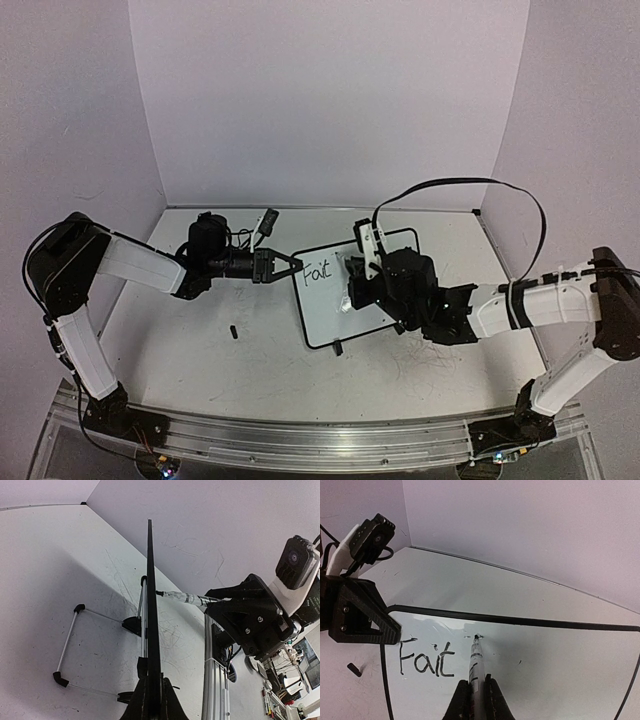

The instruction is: Write a sentence on the whiteboard

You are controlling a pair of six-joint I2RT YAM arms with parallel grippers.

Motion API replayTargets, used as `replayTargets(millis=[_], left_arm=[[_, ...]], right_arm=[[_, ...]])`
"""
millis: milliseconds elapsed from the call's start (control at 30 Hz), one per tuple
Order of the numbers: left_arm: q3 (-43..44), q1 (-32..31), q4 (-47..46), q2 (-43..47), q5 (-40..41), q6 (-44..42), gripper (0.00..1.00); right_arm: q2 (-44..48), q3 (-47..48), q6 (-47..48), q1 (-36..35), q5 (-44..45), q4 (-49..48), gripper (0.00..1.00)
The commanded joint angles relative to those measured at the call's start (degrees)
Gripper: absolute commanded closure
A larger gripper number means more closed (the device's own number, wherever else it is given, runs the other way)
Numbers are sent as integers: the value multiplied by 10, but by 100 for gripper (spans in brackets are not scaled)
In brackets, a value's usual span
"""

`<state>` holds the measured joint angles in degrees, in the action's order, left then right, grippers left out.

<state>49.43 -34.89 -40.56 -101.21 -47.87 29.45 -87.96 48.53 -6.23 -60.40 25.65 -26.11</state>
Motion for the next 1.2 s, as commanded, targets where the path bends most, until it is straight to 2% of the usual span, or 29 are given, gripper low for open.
replayTargets(millis=[0,700,1167], left_arm=[[14,-17,18,11,-38,13,100],[14,-18,19,12,-40,13,100],[15,-18,19,11,-39,12,100]], right_arm=[[-6,17,7,1,-12,-22,100],[-22,22,7,0,-7,-16,100],[-1,-13,-12,-9,-13,4,100]])
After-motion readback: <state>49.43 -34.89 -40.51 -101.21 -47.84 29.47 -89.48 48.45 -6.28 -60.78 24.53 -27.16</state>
